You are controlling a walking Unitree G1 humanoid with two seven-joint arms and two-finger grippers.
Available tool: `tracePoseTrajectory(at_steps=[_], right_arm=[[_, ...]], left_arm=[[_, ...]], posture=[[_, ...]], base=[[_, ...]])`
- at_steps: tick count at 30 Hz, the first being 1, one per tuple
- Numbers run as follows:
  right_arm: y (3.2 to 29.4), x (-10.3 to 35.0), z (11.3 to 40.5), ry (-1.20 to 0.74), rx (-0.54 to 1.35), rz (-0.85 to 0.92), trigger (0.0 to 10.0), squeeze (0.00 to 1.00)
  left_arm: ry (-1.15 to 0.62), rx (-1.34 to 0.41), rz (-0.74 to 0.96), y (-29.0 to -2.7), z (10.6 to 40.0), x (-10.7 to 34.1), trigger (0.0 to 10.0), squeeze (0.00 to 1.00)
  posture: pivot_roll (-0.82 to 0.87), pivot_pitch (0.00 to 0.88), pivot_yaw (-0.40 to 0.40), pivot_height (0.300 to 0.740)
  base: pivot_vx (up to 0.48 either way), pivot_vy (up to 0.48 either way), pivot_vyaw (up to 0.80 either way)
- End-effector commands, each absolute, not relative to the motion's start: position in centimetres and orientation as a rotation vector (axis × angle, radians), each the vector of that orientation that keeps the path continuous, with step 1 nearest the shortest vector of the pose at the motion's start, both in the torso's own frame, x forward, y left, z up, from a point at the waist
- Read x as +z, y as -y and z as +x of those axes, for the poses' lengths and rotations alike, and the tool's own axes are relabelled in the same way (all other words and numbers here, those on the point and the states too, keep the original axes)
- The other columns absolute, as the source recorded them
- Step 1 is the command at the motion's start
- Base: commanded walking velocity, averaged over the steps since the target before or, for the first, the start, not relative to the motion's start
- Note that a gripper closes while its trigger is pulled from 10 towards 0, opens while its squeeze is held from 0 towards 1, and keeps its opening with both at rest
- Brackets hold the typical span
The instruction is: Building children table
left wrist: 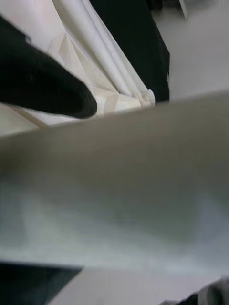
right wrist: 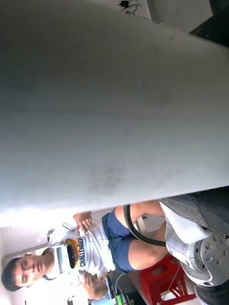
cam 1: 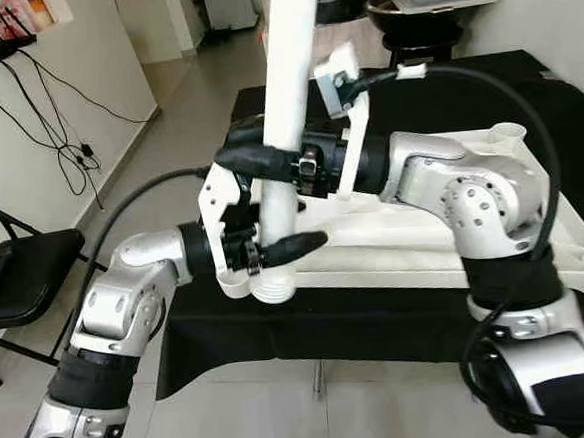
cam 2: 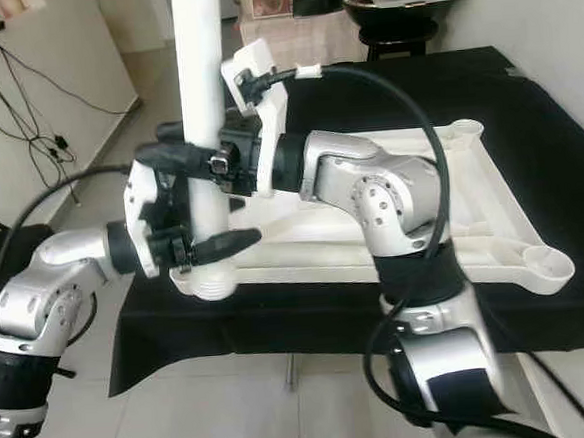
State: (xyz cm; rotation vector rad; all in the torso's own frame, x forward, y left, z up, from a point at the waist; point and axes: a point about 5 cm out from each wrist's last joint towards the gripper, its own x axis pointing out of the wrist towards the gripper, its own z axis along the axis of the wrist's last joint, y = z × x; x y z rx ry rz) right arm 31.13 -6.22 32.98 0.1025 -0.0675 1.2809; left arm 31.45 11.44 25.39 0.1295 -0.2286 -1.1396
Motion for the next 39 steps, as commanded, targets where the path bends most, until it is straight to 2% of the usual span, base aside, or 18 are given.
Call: tracePoseTrajectory(at_steps=[1,11,16,17,18,19,20,25,30,33,39], right_arm=[[5.7,32.5,31.3,0.037,1.278,0.088,0.0,0.00],[10.1,34.7,34.9,0.195,0.941,0.173,0.0,0.00],[13.5,36.1,36.8,0.302,0.662,0.218,0.0,0.00],[14.4,36.3,37.1,0.331,0.579,0.233,3.9,0.00],[14.4,36.3,37.1,0.331,0.579,0.233,3.9,0.00],[15.0,36.0,37.5,0.334,0.526,0.230,10.0,0.00],[15.2,35.7,37.6,0.343,0.495,0.210,10.0,0.00],[14.9,34.4,37.6,0.346,0.480,0.136,10.0,0.00],[13.8,33.1,37.2,0.325,0.542,0.117,10.0,0.00],[12.2,31.5,36.6,0.309,0.615,0.084,10.0,0.00],[10.9,30.3,35.9,0.299,0.662,0.107,10.0,0.00]], left_arm=[[0.270,-1.072,0.123,-12.3,31.9,26.5,10.0,1.00],[0.376,-0.915,0.002,-15.8,31.5,28.5,10.0,1.00],[0.417,-0.721,-0.065,-17.6,31.4,28.4,10.0,1.00],[0.420,-0.622,-0.100,-18.2,31.6,28.1,10.0,1.00],[0.420,-0.622,-0.100,-18.2,31.6,28.1,10.0,1.00],[0.404,-0.506,-0.118,-18.6,31.7,27.3,10.0,0.00],[0.383,-0.410,-0.126,-18.8,31.8,26.5,10.0,0.00],[0.310,-0.304,-0.189,-18.4,31.1,23.8,10.0,0.00],[0.244,-0.314,-0.211,-17.3,30.0,21.5,10.0,0.00],[0.162,-0.368,-0.280,-14.8,28.2,18.9,10.0,0.00],[0.135,-0.373,-0.325,-13.4,27.2,18.0,10.0,0.00]], posture=[[-0.09,0.045,0.088,0.740],[-0.08,0.042,0.090,0.740],[-0.07,0.039,0.091,0.740],[-0.07,0.039,0.090,0.740],[-0.07,0.039,0.090,0.740],[-0.07,0.042,0.088,0.740],[-0.06,0.046,0.086,0.740],[-0.06,0.049,0.087,0.740],[-0.05,0.058,0.081,0.740],[-0.04,0.063,0.079,0.740],[-0.04,0.061,0.076,0.740]], base=[[0.000,0.000,0.00],[0.000,0.000,0.00],[0.000,0.000,0.00],[0.000,0.000,0.00],[0.000,0.000,0.00],[0.000,0.000,0.00],[0.000,0.000,0.00],[0.000,0.000,0.00],[0.000,-0.192,0.00],[0.000,-0.480,0.00],[0.000,-0.480,0.00]])
